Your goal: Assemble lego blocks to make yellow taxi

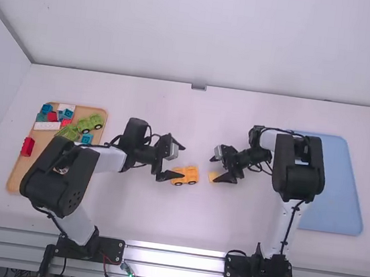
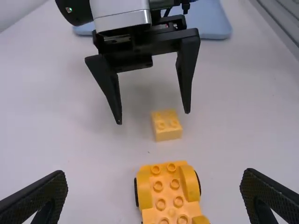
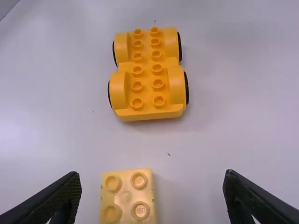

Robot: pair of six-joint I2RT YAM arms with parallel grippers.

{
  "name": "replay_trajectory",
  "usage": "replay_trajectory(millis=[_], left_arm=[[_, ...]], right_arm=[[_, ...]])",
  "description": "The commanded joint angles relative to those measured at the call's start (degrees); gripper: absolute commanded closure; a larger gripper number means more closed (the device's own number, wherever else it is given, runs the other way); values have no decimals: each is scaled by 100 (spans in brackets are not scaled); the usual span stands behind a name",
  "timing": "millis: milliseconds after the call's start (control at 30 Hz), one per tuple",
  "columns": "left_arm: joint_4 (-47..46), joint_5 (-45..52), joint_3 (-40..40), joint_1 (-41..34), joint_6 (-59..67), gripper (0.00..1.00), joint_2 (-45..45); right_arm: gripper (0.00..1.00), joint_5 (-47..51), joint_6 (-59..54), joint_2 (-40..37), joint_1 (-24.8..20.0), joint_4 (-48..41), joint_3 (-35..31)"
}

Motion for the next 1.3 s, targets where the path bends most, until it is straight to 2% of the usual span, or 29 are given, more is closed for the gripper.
replay_trajectory(millis=[0, 67, 233, 300, 367, 467, 500, 567, 633, 767, 967, 1133, 1267], left_arm=[[170, -190, -127, 33, -562, 1, 11], [278, -345, -170, 7, -741, 1, 11], [345, -315, -214, -11, -748, 1, 11], [332, -308, -197, -11, -754, 1, 11], [234, -310, -136, -13, -752, 1, 11], [236, -308, -136, -13, -754, 1, 11], [232, -310, -142, -11, -754, 1, 11], [229, -308, -140, -13, -754, 1, 11], [232, -310, -140, -13, -752, 1, 11], [46, -310, -140, -13, -743, 1, 11], [-520, -337, -153, -79, -55, 1, 125], [-197, -896, -225, -326, 7, 1, 514], [289, -975, -282, -461, 28, 1, 863]], right_arm=[[21, -118, -168, 48, -31, -33, -184], [21, -184, -337, 48, -94, 39, -315], [22, -402, -81, 48, -254, 990, -841], [26, -437, 81, 48, -247, 1311, -992], [35, -437, 212, 48, -238, 1609, -1147], [41, -433, 197, 48, -247, 1609, -1154], [49, -415, 201, 48, -247, 1572, -1121], [52, -420, 201, 48, -245, 1556, -1104], [63, -420, 199, 48, -245, 1567, -1110], [74, -514, 225, 46, -247, 1547, -1095], [81, -597, 197, -315, -238, 914, -953], [84, -745, 221, -717, -116, 852, -984], [84, -745, 868, -1016, 61, 1161, -1010]])
